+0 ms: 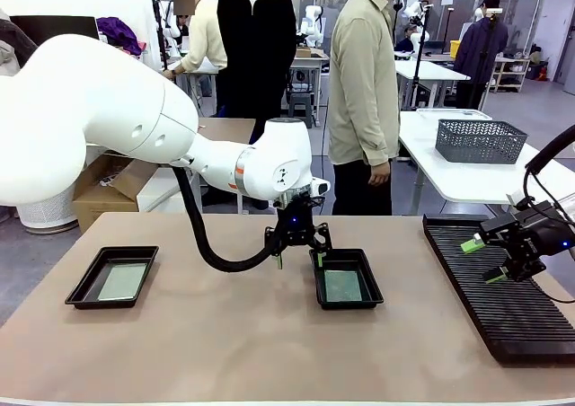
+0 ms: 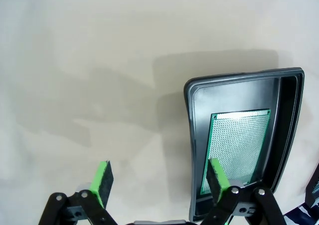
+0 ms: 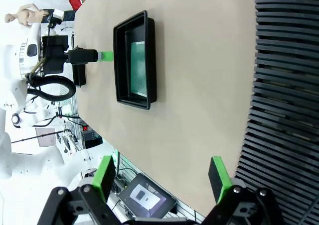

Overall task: Inspect and transfer BCBs to ESD trays.
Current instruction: Pick up the ESD tray and place it on the left side of the table.

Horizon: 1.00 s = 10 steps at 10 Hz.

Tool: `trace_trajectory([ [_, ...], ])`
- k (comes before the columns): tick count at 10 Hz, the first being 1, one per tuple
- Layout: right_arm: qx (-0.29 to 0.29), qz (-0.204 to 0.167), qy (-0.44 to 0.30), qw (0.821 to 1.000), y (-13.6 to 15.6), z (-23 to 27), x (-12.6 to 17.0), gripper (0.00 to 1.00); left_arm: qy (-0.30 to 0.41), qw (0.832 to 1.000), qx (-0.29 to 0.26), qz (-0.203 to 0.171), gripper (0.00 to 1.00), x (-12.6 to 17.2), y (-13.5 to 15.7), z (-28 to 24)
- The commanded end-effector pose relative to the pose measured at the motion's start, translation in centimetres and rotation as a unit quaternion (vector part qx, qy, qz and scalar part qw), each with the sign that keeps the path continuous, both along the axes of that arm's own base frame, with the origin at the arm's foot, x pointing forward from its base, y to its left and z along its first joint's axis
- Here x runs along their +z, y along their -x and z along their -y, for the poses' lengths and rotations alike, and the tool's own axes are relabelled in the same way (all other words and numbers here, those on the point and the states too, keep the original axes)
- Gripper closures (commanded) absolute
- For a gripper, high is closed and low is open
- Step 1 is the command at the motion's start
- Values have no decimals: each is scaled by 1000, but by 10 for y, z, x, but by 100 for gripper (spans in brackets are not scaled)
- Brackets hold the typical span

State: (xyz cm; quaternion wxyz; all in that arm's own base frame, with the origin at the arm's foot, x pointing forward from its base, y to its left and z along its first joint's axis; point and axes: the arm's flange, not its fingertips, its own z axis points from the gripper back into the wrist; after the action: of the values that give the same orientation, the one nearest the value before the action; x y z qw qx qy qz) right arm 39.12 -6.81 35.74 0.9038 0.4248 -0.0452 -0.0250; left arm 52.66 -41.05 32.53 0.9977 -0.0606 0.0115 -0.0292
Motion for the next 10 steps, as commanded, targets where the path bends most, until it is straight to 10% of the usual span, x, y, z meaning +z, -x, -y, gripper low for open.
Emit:
trace_trajectory([
  [1,-5,-1,0,1000,0,-1,1,0,4,1000,1,1,0,0,-1,-2],
  [10,-5,-1,0,1000,0,-1,1,0,-27,999,19,-14,0,-1,-8,20],
])
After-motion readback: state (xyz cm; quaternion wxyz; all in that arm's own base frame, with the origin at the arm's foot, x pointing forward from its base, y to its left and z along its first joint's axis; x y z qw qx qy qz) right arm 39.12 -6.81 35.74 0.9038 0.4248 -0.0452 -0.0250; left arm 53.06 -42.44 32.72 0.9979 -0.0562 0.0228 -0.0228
